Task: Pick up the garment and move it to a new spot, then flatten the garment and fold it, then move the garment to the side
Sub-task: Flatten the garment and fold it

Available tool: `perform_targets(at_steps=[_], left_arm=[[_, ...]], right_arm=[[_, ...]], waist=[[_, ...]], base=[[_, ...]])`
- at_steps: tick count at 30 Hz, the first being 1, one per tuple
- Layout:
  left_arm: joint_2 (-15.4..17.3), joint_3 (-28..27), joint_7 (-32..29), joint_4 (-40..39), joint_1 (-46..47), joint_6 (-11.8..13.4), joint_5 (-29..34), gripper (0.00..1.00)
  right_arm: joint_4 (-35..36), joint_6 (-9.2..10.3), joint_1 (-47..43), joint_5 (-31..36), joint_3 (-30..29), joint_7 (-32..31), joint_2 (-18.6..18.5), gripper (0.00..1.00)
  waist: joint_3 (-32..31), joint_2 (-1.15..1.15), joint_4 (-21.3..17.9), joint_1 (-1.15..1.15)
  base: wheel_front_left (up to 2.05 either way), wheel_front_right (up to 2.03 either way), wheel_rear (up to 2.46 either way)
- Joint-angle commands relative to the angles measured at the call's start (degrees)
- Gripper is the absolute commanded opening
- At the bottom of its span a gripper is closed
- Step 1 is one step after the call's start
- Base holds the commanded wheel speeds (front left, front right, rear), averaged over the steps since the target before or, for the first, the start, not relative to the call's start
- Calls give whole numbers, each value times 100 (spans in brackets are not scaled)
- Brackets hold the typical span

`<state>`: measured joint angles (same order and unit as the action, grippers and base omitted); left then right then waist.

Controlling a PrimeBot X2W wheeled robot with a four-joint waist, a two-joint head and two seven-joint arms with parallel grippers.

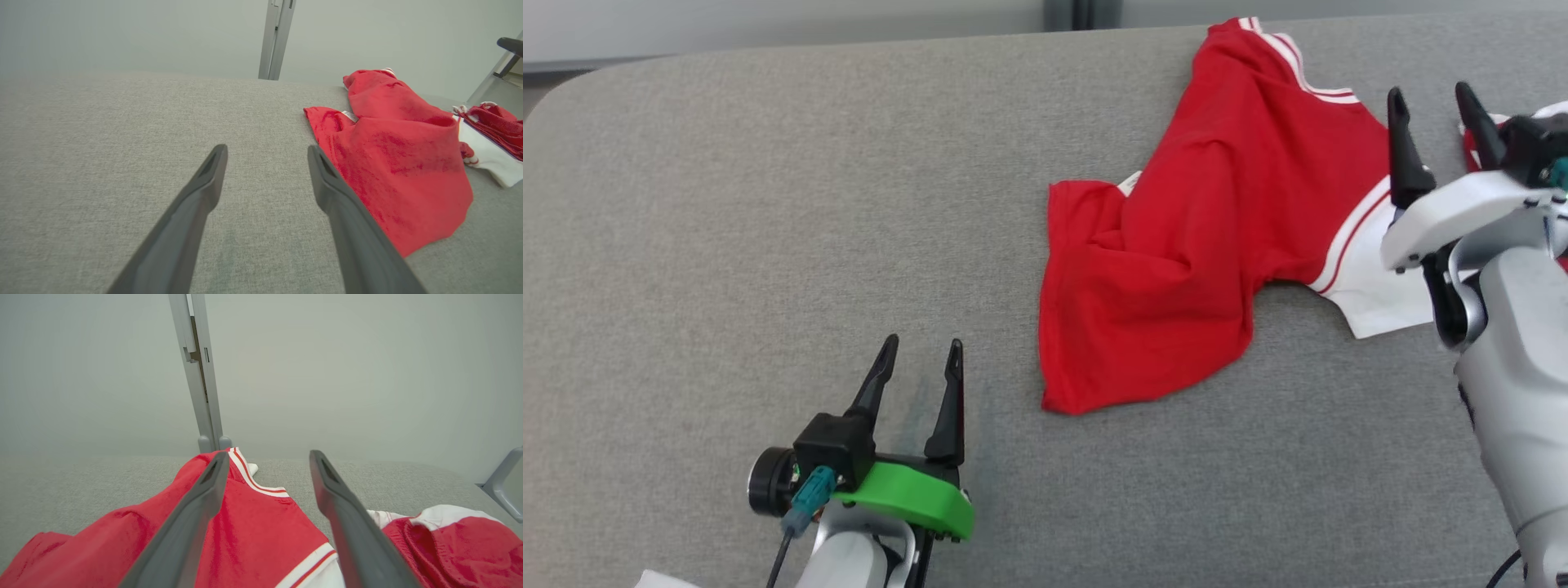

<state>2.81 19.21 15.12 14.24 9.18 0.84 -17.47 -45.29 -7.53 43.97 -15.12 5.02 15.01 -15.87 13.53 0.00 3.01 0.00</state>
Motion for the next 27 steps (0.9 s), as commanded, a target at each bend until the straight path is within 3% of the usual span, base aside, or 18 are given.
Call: perform_targets(at_steps=[1, 7, 13, 19, 26, 27], left_arm=[[17, 58, 3, 137, 250, -90, -42, 100], [72, 211, -186, 1085, 1280, -271, 136, 100], [155, 170, -792, 2209, 2493, -271, 184, 100], [227, 231, -1583, 3308, 3288, -367, 161, 100], [220, 347, -1942, 3947, 3691, -515, 112, 100], [209, 385, -1968, 4019, 3703, -544, 113, 49]], right_arm=[[370, 9, -399, -44, 40, 19, 42, 100], [1885, 9, -1657, -71, 20, 18, 336, 100], [3003, 9, -2337, -31, 440, 19, 565, 100], [3593, 9, -2524, 40, 676, 19, 528, 100], [3900, 9, -2675, 166, 530, 20, 562, 100], [3928, 9, -2700, 180, 506, 20, 576, 100]], waist=[[-228, 0, -403, 0], [-68, 0, -807, 0], [309, 0, -1327, 0], [607, 0, -1734, 0], [698, 0, -1894, 0], [698, 0, -1900, 0]], base=[[0, 0, 0], [0, 0, 0], [0, 0, 0], [0, 0, 0], [0, 0, 0], [0, 0, 0]])
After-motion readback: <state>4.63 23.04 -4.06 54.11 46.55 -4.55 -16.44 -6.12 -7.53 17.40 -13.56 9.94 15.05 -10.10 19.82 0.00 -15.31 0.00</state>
